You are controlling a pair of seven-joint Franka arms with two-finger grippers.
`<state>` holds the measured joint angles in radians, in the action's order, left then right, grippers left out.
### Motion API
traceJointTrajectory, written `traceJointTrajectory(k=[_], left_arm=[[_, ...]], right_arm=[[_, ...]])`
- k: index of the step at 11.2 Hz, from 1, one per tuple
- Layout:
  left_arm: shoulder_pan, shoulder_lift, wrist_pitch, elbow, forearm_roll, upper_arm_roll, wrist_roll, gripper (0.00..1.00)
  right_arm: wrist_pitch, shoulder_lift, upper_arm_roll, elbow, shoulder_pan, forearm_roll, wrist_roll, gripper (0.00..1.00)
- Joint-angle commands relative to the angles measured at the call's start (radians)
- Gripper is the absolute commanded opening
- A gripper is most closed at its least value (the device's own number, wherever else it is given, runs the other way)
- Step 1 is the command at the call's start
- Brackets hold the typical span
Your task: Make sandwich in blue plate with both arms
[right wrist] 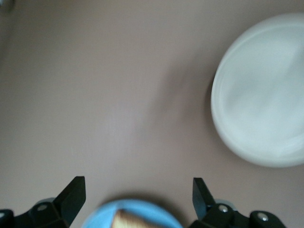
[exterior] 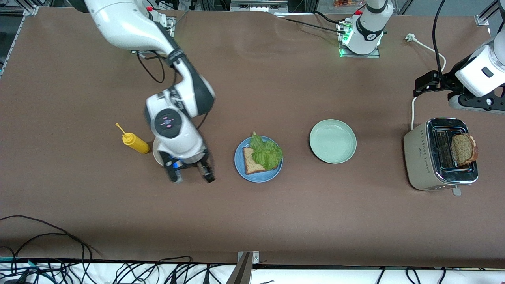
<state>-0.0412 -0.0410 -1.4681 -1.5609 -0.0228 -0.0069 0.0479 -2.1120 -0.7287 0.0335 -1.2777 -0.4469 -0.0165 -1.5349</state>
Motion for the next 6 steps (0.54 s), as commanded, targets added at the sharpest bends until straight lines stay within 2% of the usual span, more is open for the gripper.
traceJointTrajectory(k=[1,6], left_arm=[[-0.005,0.016,-0.009,-0.013,0.011,0.002,0.021,1.0],[-0.008,0.009,-0.009,-0.004,0.011,0.002,0.021,1.0]], right_arm=[[0.069,0.054,-0.043,-0.011,0.108,-0.004,0.117,1.0],[0.17,0.08,-0.049,-0.023,0.267,0.001,0.33,1.0]])
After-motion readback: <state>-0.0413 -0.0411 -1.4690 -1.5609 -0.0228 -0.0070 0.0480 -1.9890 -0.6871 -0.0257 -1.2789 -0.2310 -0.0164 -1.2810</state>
